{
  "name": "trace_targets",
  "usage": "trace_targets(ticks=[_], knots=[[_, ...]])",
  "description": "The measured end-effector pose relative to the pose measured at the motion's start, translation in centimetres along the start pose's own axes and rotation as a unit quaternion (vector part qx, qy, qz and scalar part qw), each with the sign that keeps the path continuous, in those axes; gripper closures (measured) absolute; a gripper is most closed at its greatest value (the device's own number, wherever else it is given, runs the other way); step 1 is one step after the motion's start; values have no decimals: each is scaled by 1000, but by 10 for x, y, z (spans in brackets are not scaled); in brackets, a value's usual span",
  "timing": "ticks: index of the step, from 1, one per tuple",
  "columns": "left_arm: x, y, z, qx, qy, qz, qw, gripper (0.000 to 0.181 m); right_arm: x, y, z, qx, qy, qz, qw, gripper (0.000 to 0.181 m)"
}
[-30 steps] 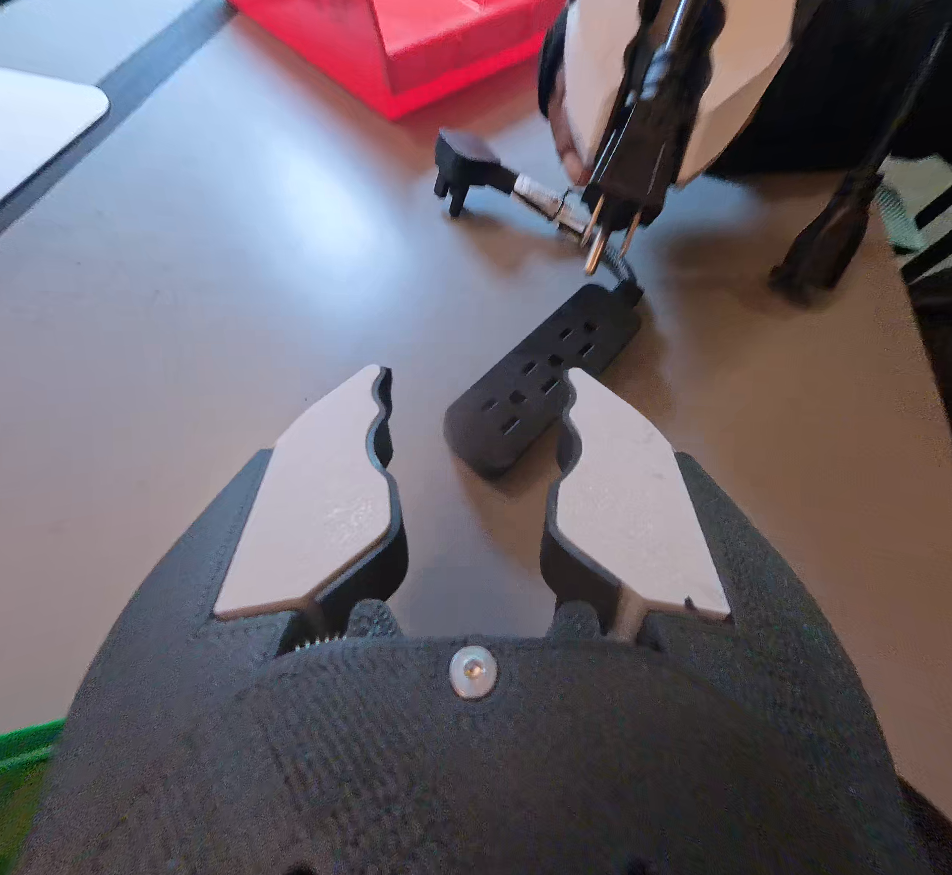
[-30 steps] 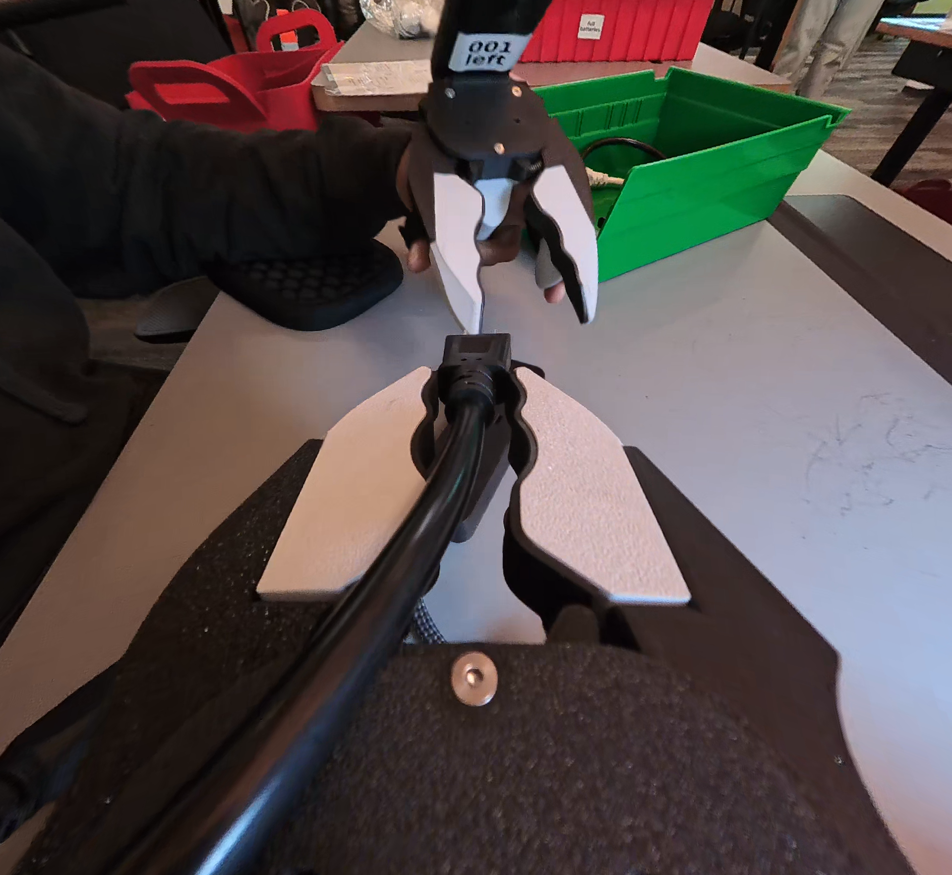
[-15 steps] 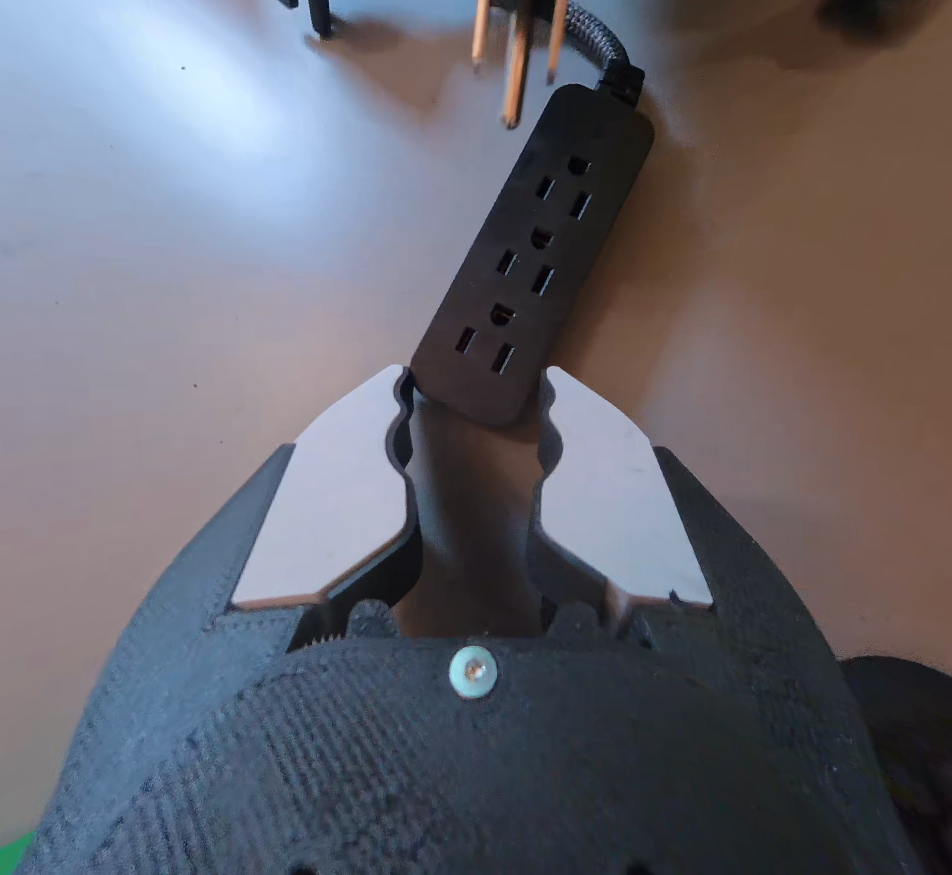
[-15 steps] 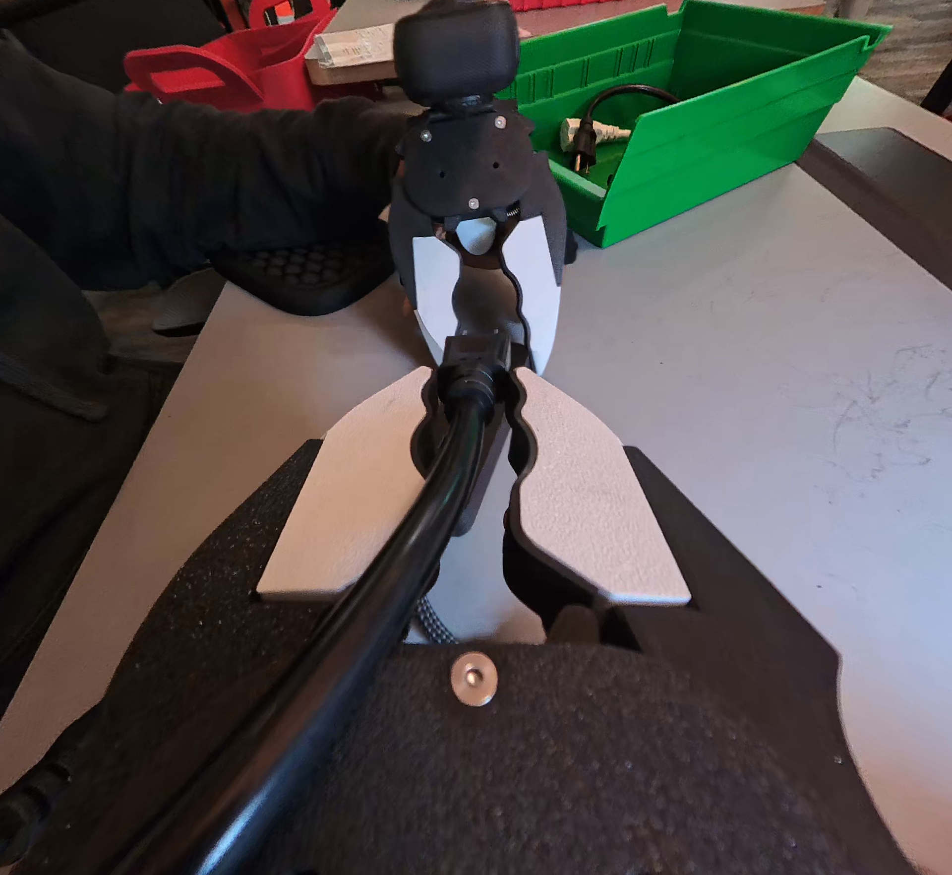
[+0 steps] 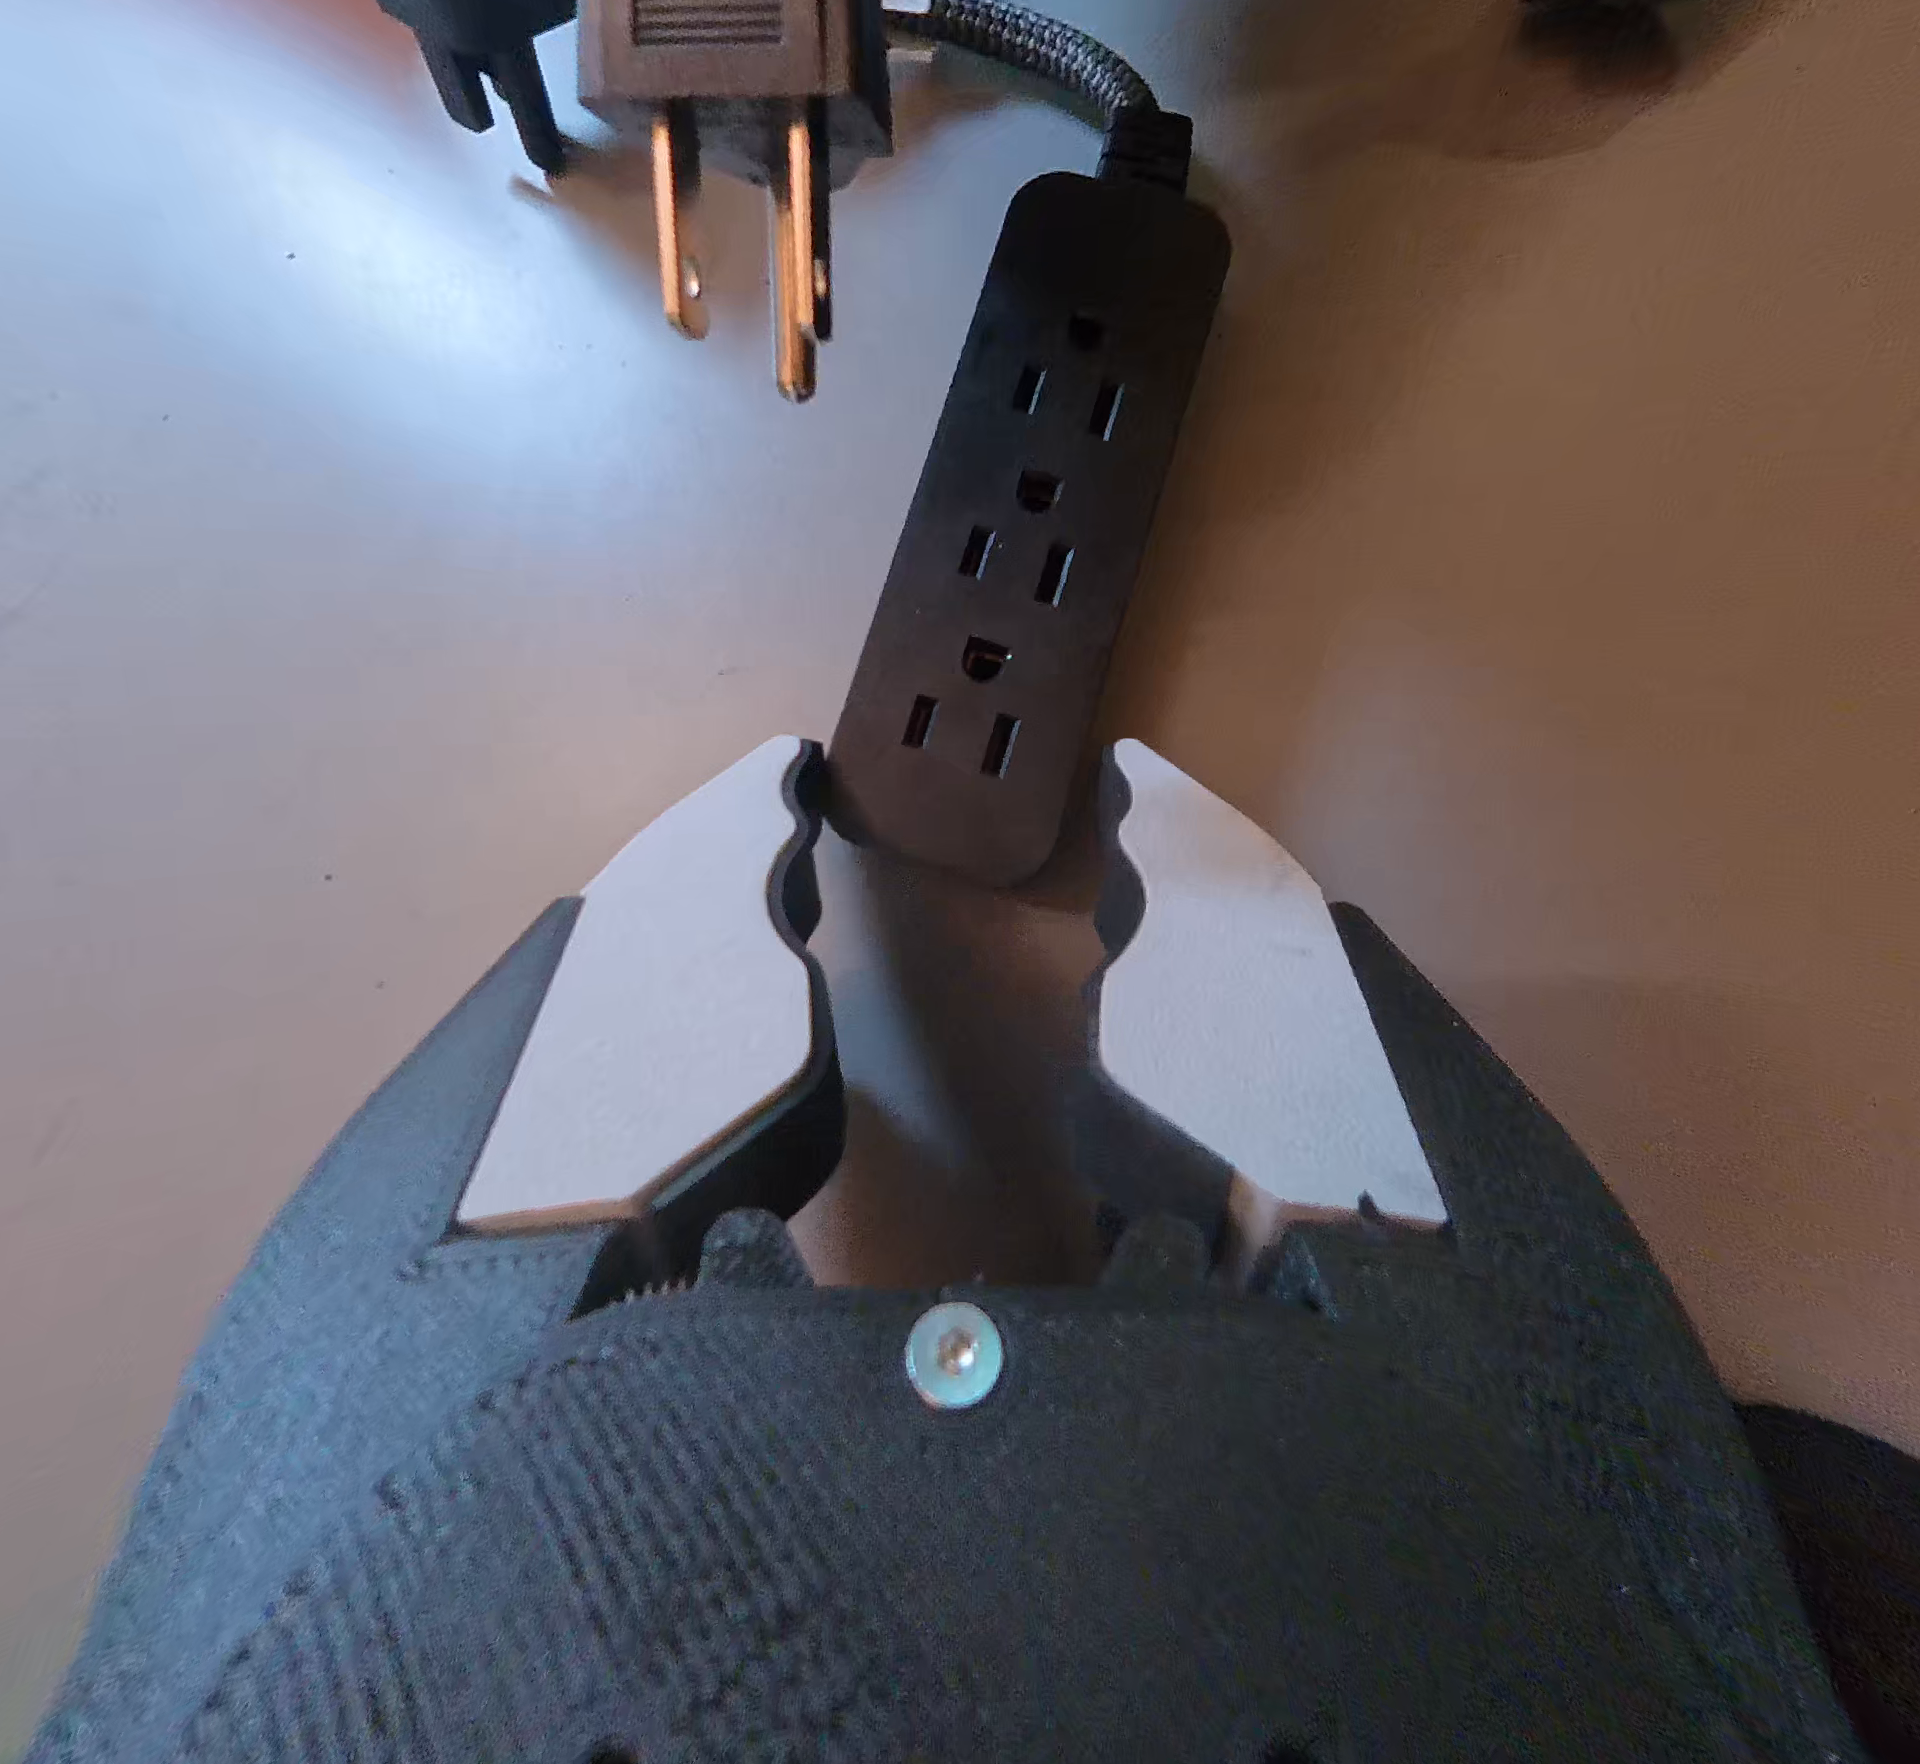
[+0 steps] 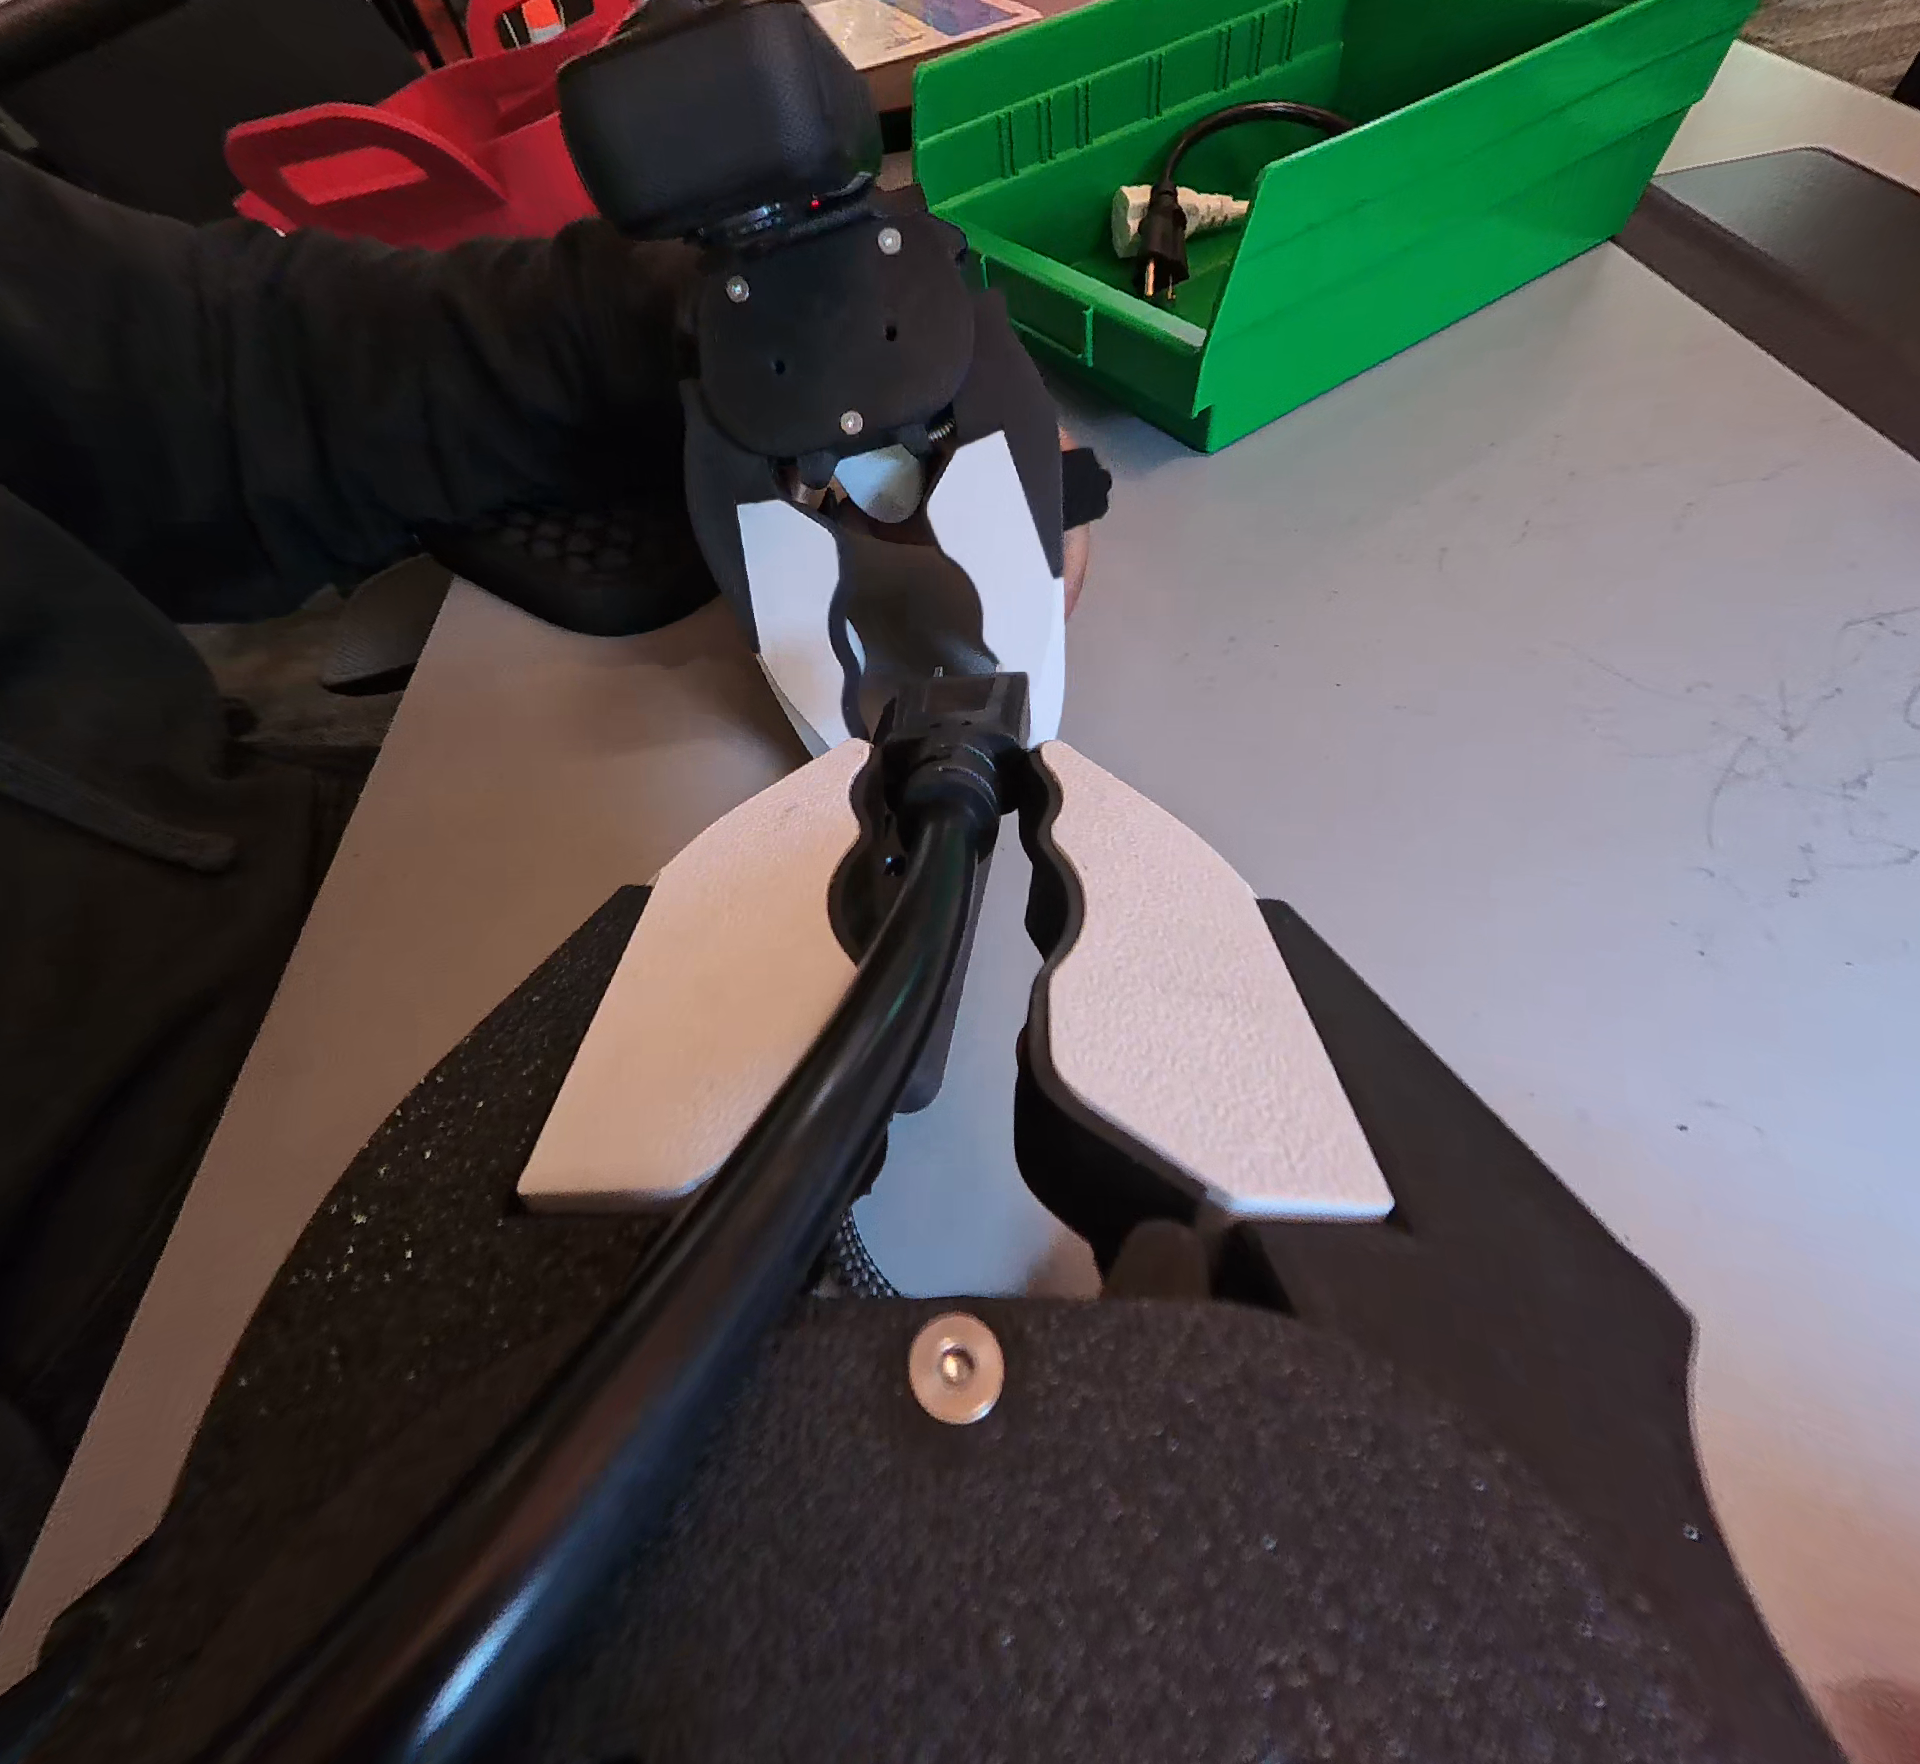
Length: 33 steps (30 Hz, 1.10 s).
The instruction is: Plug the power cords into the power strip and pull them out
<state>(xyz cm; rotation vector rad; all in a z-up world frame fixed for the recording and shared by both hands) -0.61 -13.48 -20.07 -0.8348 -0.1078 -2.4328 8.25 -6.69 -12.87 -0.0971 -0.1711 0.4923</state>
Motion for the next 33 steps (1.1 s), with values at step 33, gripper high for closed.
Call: trace_targets(ticks=[33], knots=[[-14, -3, 11, 102, 42, 51, 993, 135, -29, -1, 2, -59, -187, -12, 981, 157]])
Point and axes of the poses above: each gripper's, where its closed fingertips meet, x back along the fingers, z out of its top, y = z × x across the jaws, the point moved 4 cm from there along x, back along the fingers, and after that the axes turned 13 degrees about y, right-handed, at the moved point
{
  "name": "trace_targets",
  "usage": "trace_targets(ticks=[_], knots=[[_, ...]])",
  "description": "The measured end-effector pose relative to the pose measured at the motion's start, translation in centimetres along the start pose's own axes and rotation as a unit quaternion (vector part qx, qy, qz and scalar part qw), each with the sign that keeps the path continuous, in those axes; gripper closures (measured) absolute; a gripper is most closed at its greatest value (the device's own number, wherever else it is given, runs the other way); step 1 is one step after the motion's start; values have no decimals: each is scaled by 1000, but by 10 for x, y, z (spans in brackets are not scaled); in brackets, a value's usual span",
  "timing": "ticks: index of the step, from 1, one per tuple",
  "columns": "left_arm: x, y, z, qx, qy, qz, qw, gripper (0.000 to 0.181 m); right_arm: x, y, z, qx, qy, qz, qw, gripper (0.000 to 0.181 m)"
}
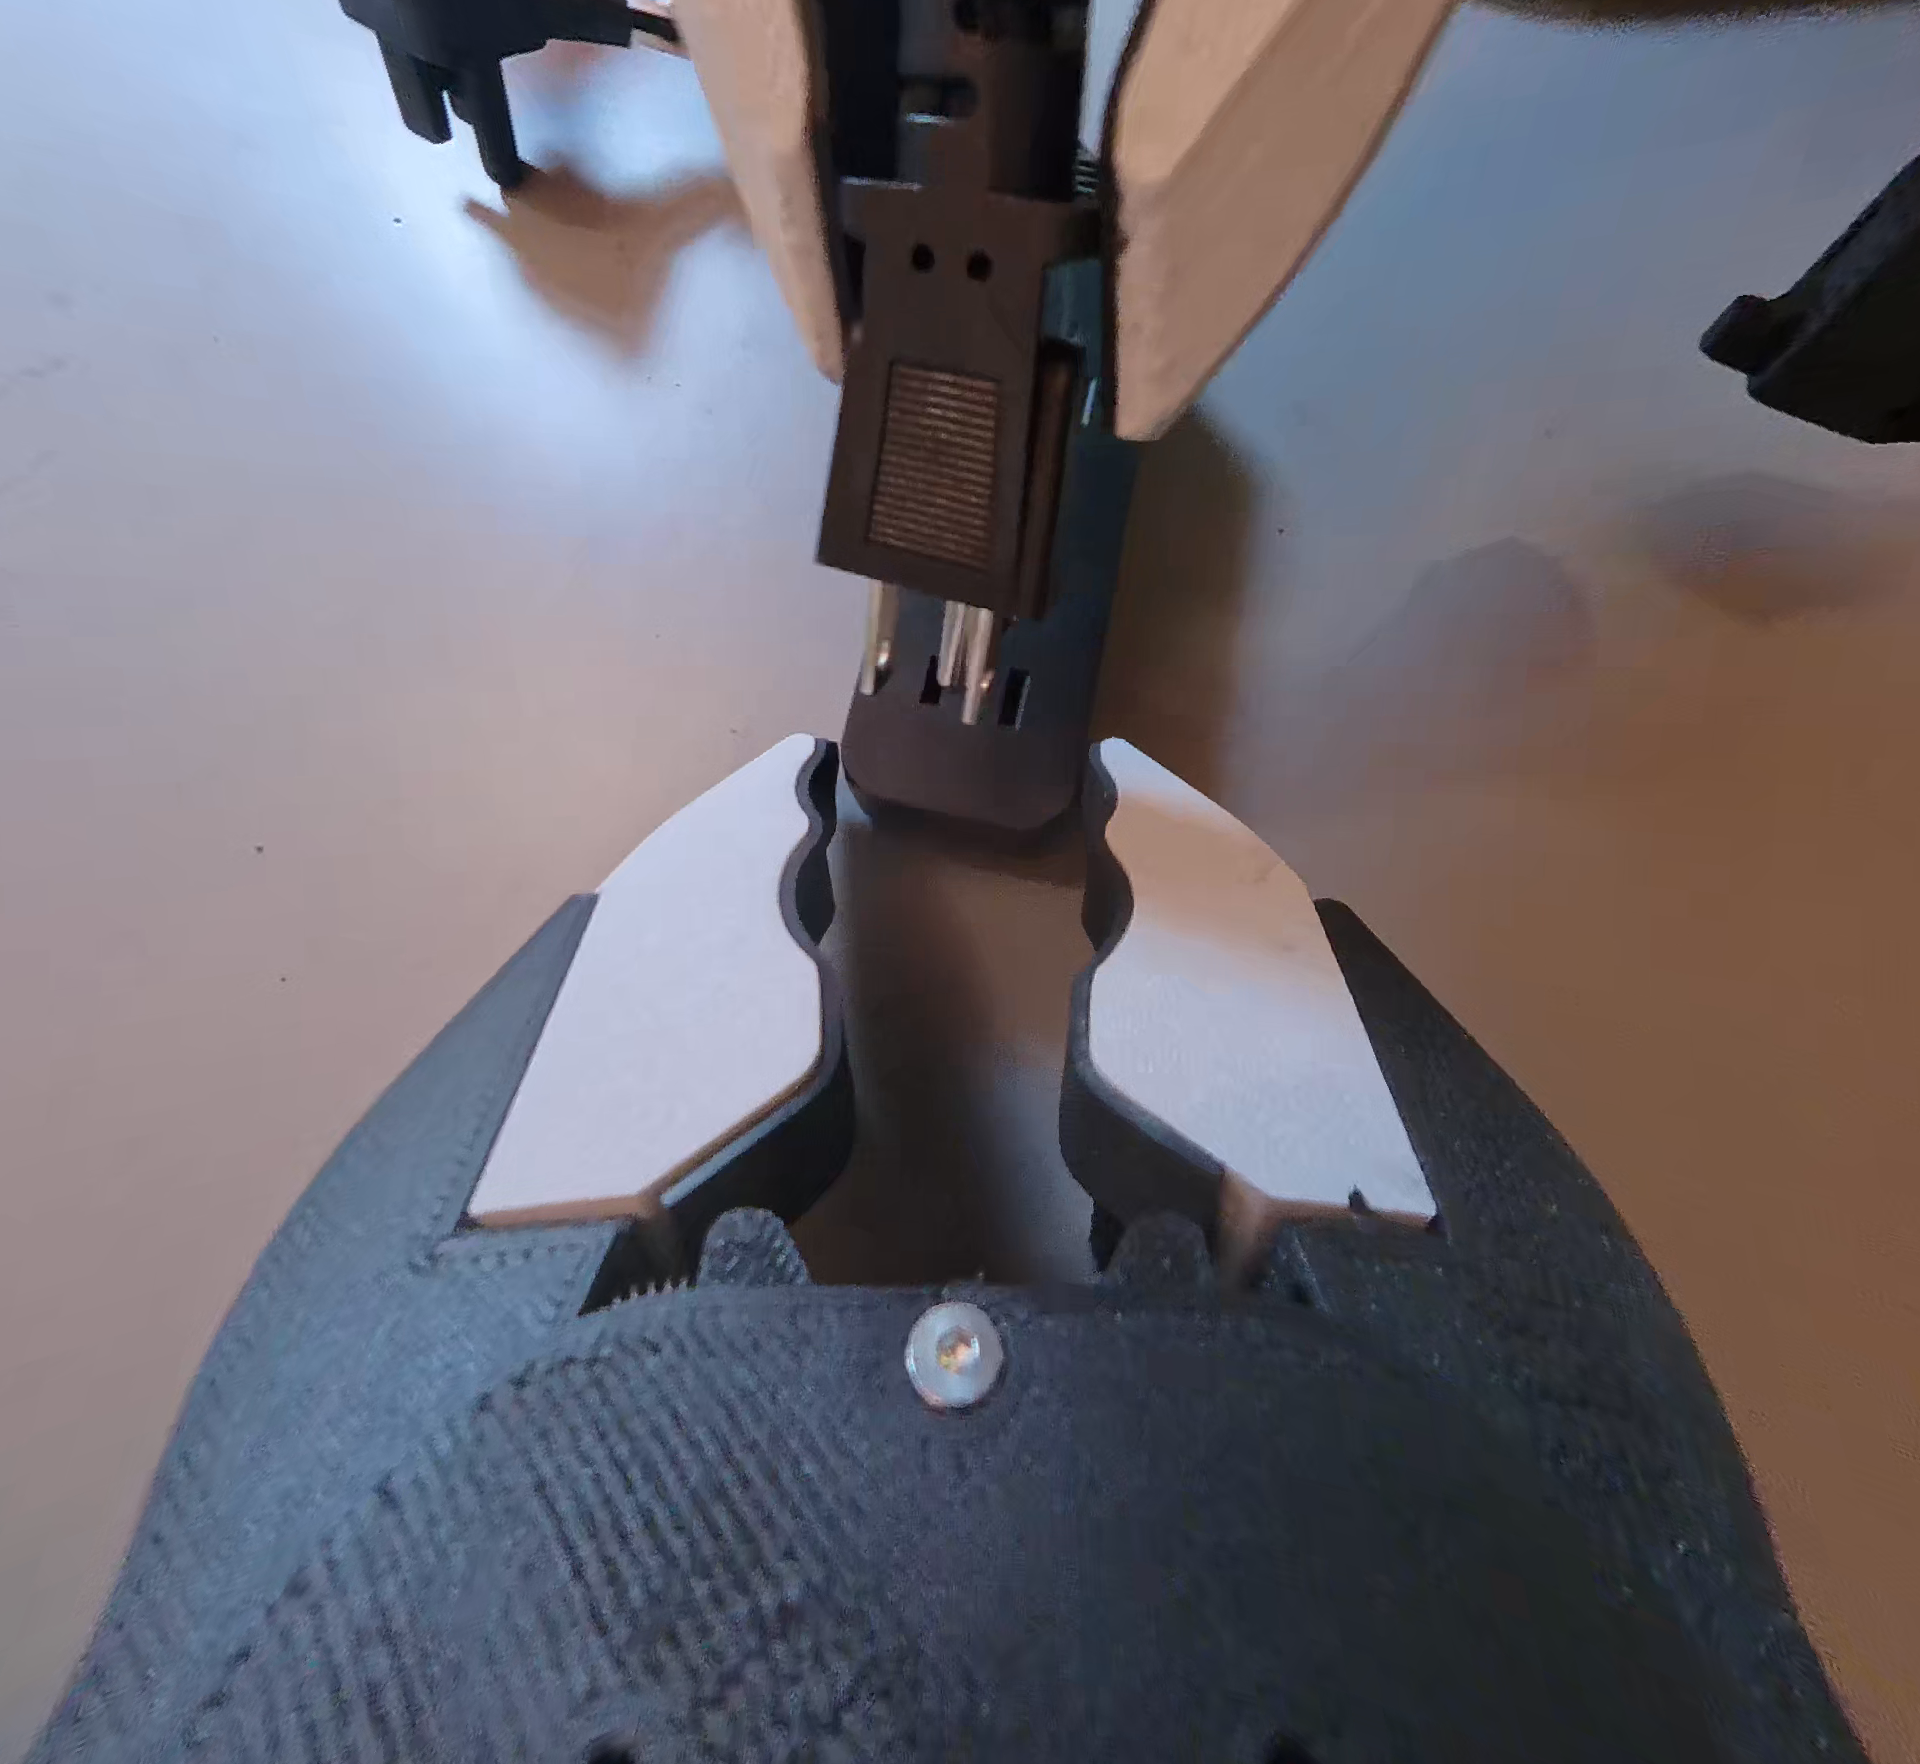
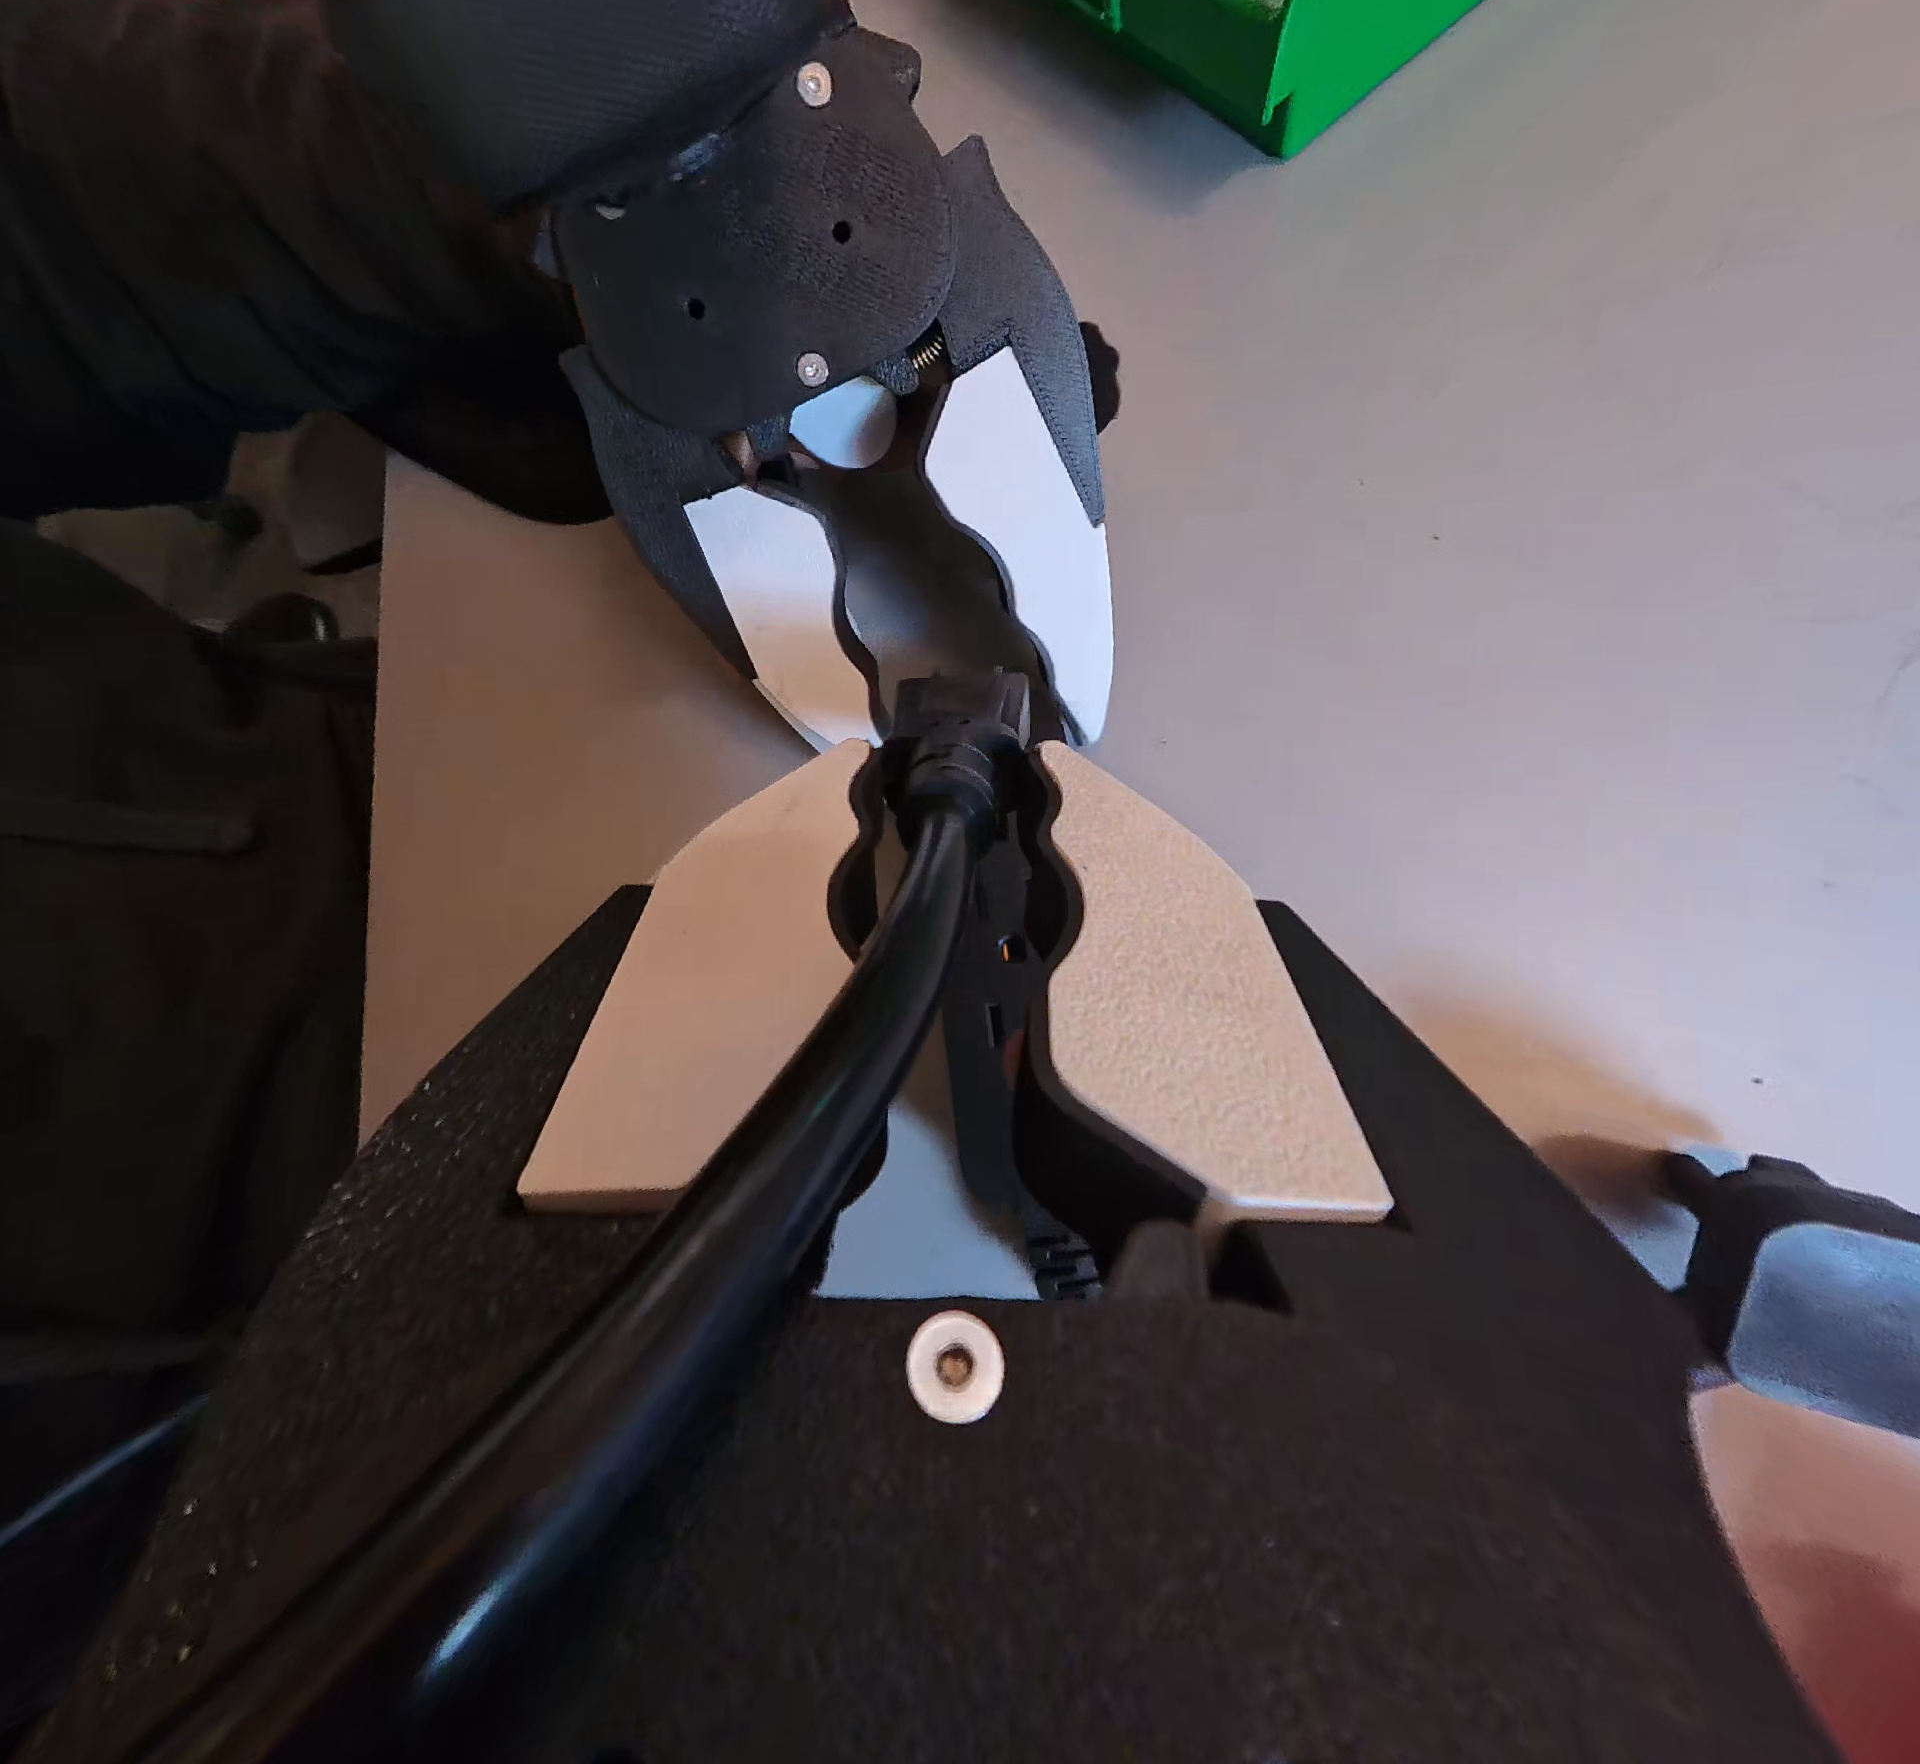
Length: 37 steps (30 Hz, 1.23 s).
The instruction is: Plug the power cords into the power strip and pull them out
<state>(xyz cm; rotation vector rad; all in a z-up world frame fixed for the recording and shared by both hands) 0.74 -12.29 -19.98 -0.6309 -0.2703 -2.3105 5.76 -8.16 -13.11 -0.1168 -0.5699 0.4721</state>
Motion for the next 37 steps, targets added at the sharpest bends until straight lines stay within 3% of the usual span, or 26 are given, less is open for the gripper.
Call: trace_targets(ticks=[19, 29, 37], knots=[[0, 5, 1, -20, 6, -9, 1000, 139, -3, 1, -15, 9, -127, -5, 992, 157], [-2, 6, 1, -14, 15, -12, 1000, 140, -22, -7, -9, 107, -255, -32, 961, 157], [-2, 7, 1, -12, 10, -15, 1000, 139, -25, -5, -10, 109, -267, -7, 958, 157]])
Point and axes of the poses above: each gripper's, where its closed fingertips meet, x back along the fingers, z out of its top, y = z × x across the jaws, the point moved 4 cm from there along x, back along the fingers, and after that the axes turned 13 degrees about y, right-handed, at the moved point
